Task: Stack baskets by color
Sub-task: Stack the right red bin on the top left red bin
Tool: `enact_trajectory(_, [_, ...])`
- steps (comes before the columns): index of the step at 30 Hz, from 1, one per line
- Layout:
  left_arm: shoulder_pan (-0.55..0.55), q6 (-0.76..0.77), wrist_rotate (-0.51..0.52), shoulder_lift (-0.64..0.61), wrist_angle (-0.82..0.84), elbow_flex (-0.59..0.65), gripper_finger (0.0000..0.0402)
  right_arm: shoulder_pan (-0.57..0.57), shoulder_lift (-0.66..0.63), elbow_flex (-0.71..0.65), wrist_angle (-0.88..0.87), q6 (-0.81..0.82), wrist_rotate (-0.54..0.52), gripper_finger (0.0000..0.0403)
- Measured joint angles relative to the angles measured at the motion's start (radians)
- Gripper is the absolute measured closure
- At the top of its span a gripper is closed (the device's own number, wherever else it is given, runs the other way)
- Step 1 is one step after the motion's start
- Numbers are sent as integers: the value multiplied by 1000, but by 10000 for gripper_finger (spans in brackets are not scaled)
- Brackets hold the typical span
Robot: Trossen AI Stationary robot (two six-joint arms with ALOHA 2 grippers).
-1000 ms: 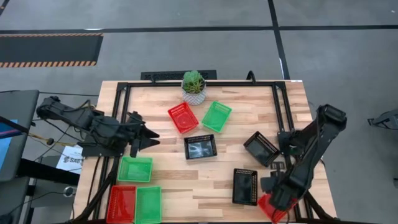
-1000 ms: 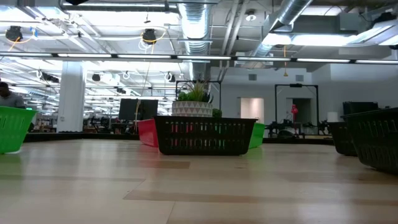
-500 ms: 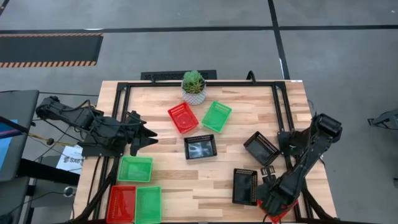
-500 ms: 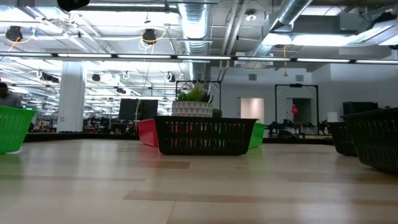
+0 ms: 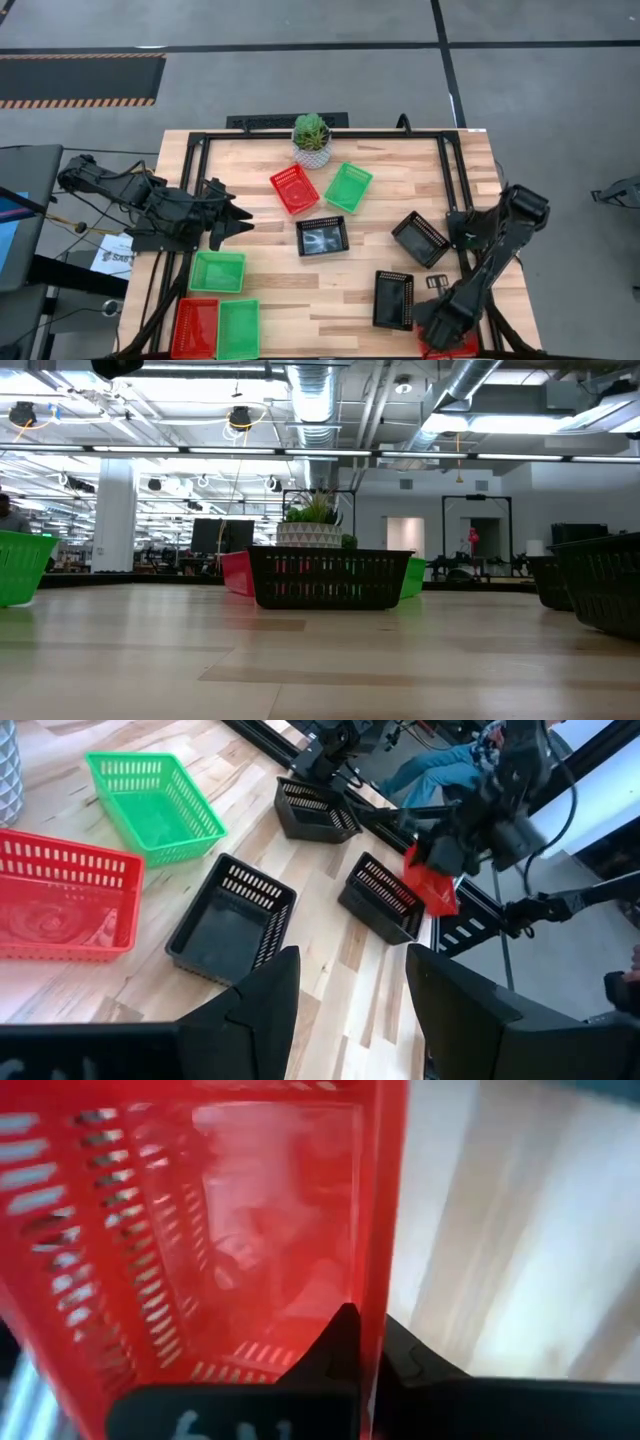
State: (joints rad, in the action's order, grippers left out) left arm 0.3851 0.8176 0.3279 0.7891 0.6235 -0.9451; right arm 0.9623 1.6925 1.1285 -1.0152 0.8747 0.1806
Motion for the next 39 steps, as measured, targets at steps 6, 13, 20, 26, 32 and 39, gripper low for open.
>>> enact_trajectory(6, [-1, 17, -24, -21, 3, -3, 228, -19, -196, 80, -176, 157, 2, 395])
enact_trajectory(13, [-1, 33, 4, -124, -3, -51, 228, -253, -408, 272, -278, 274, -290, 398])
enact_trajectory(20, [-1, 33, 85, -232, 29, -54, 228, -798, -357, 363, -51, -23, -442, 399])
enact_trajectory(26, [-1, 34, 117, -278, 66, -54, 228, -1114, -128, 447, 190, -172, -172, 399])
enact_trajectory(32, [-1, 21, 131, -281, 92, -54, 228, -1221, 130, 629, 187, -301, -19, 399])
enact_trajectory(39, [-1, 18, 130, -282, 106, -54, 228, -1255, 380, 832, 123, -360, 30, 399])
